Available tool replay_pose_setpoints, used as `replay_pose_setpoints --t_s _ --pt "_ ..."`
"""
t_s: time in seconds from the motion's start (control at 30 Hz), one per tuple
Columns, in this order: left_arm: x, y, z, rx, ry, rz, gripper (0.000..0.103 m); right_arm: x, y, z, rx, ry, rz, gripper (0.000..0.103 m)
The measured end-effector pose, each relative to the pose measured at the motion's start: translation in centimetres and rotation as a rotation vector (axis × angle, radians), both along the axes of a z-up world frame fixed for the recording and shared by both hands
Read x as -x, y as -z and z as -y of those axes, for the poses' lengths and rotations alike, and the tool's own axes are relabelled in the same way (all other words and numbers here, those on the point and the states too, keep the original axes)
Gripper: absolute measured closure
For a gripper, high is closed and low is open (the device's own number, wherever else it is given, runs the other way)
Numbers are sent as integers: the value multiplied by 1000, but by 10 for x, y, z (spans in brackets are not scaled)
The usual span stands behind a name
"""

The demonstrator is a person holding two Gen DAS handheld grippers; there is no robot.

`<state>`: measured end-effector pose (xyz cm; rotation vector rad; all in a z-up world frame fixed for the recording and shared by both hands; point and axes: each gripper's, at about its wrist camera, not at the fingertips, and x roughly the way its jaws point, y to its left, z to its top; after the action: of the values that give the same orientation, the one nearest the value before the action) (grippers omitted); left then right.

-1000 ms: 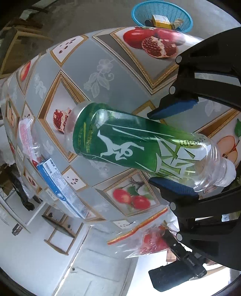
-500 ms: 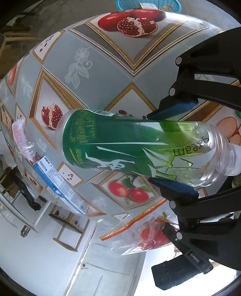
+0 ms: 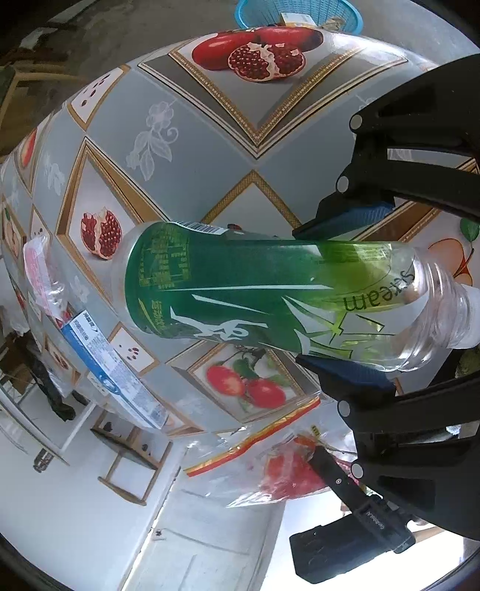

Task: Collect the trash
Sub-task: 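Lift the green bottle with the right tool while the left tool holds the plastic bag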

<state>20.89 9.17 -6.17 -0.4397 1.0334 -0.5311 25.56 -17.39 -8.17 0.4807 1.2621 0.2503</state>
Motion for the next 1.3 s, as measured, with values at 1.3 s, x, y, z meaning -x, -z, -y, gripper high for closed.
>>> replay_pose_setpoints --t_s 1.3 --pt "6 -11 9 -21 1 21 91 26 -9 20 -104 26 49 44"
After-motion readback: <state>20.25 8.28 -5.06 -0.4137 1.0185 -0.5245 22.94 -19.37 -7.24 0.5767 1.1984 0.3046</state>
